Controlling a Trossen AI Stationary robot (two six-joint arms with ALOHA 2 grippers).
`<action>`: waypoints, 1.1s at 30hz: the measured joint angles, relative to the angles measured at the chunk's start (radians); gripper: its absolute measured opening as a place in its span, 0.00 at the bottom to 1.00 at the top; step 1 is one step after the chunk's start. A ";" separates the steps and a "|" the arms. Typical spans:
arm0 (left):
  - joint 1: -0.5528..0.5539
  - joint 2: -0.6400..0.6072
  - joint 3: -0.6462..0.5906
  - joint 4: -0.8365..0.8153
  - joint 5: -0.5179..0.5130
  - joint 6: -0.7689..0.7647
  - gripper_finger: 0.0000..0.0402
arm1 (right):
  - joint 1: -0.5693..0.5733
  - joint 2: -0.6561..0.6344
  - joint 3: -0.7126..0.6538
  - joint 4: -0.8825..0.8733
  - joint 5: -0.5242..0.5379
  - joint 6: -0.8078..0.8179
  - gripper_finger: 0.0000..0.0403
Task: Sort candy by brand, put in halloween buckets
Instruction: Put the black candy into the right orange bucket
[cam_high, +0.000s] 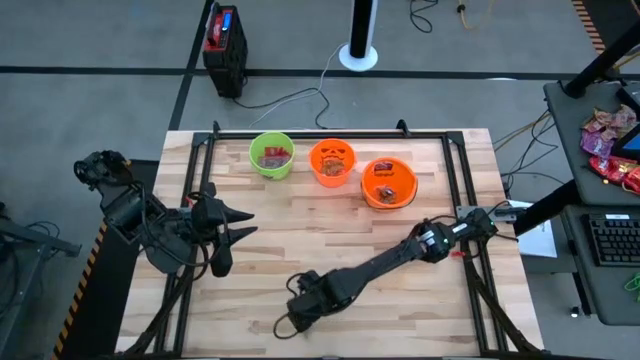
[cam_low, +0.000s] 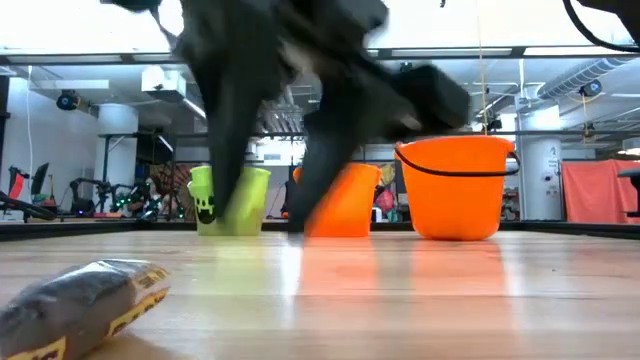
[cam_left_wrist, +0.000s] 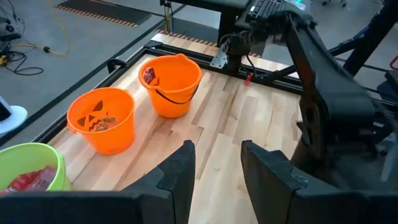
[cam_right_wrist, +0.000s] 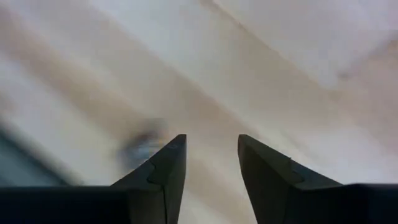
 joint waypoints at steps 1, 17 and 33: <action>0.000 0.000 0.000 0.000 0.002 0.000 0.29 | -0.003 -0.012 0.000 0.029 -0.016 0.007 0.34; 0.000 0.000 -0.001 0.000 0.003 -0.004 0.29 | 0.046 0.053 0.001 0.241 -0.031 0.155 0.51; 0.000 0.000 -0.002 0.008 0.018 -0.016 0.29 | 0.037 0.085 0.001 0.263 0.042 0.054 0.12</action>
